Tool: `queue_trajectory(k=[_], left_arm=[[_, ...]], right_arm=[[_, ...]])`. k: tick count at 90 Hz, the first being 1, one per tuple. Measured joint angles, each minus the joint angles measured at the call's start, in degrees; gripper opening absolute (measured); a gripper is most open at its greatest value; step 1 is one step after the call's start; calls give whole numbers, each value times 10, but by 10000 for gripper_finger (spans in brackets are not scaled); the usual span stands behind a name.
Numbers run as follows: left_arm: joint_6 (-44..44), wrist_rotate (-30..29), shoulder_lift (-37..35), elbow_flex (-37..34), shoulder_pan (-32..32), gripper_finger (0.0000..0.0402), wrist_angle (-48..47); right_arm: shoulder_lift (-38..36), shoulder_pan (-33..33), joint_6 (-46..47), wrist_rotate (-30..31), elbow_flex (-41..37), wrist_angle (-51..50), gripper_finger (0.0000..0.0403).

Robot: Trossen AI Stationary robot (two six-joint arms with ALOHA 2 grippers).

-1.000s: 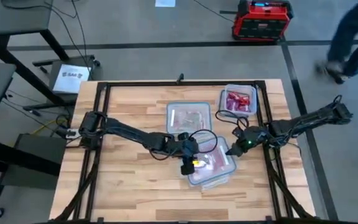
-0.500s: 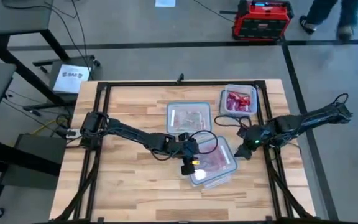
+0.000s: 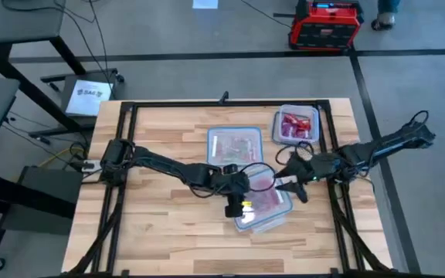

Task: Sort candy
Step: Close the top left transparent bin

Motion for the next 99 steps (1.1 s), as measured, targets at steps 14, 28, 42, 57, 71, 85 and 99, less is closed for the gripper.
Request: queue_trajectory(k=[14, 28, 42, 57, 71, 85, 99], left_arm=[[-5, -37, -4, 66, -5, 118, -143], [-35, -101, -26, 129, -35, 118, -281], [-97, -125, -60, 91, -81, 118, -314], [-158, -143, -82, -7, -105, 118, -228], [-198, -144, -80, -98, -112, 118, -77], [-231, -145, -81, -140, -120, 118, 20], [-258, -142, -82, -141, -132, 118, -7]], right_arm=[[109, -1, -163, 0, -9, 163, 202], [217, -3, -218, -6, -8, 306, 202], [316, -23, -225, -52, 4, 388, 202], [412, -51, -243, -100, 18, 436, 202], [489, -62, -229, -134, 19, 488, 202], [544, -64, -237, -137, 22, 541, 202], [547, -63, -242, -136, 22, 550, 202]])
